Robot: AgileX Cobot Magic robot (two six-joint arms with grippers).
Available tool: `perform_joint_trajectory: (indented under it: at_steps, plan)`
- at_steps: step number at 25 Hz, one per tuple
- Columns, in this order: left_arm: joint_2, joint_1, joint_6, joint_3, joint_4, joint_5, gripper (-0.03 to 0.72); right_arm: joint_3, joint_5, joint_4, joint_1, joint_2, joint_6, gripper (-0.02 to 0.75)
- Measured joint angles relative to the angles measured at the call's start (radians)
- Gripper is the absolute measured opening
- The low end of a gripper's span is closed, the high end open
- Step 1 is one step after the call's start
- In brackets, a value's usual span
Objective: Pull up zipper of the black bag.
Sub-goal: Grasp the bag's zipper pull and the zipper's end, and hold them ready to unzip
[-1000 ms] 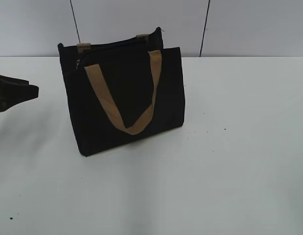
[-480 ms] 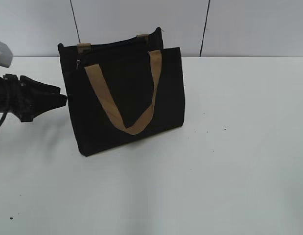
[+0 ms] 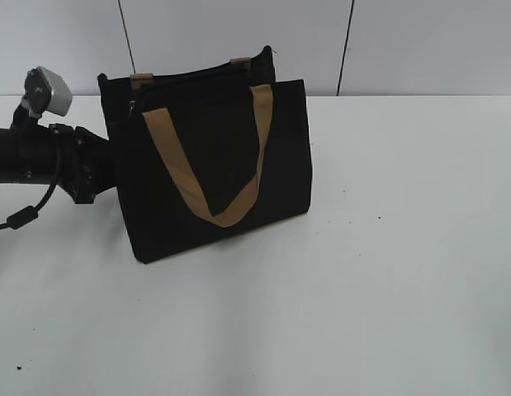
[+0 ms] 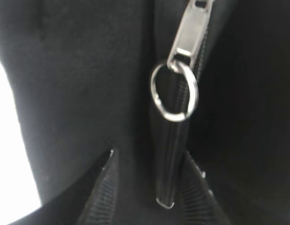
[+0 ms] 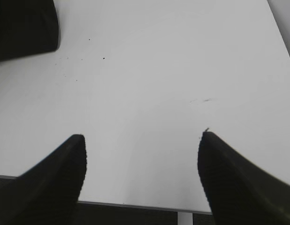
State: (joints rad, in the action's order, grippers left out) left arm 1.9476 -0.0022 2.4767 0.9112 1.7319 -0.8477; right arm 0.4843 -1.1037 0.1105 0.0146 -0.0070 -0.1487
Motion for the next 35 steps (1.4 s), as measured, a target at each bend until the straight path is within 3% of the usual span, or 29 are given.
perform_joint_trajectory:
  at_steps: [8,11,15,17,24,29,35]
  plan:
    - [0.008,-0.018,0.0,0.005,0.0,0.04,0.314,0.0,0.0,0.0,0.0,0.0,0.0,0.566]
    - [0.008,-0.018,0.0,0.005,0.0,0.045,0.23,0.0,0.0,0.0,0.0,0.0,0.0,0.566]
    - [0.008,-0.019,-0.024,0.005,0.0,0.098,0.06,0.001,0.001,0.005,0.0,0.0,-0.004,0.566]
    - [0.008,-0.019,-0.052,0.005,0.001,0.118,0.027,0.017,0.001,0.033,0.0,0.016,-0.035,0.566]
    - [-0.034,-0.019,-0.135,0.005,-0.011,0.132,0.019,0.204,0.021,0.159,0.0,0.354,-0.167,0.559]
    - [-0.058,-0.019,-0.197,0.005,-0.056,0.127,0.017,0.371,0.025,0.205,0.0,0.634,-0.303,0.468]
    - [-0.113,-0.019,-0.253,0.005,-0.108,0.122,0.017,0.567,0.025,0.347,0.0,0.91,-0.452,0.384]
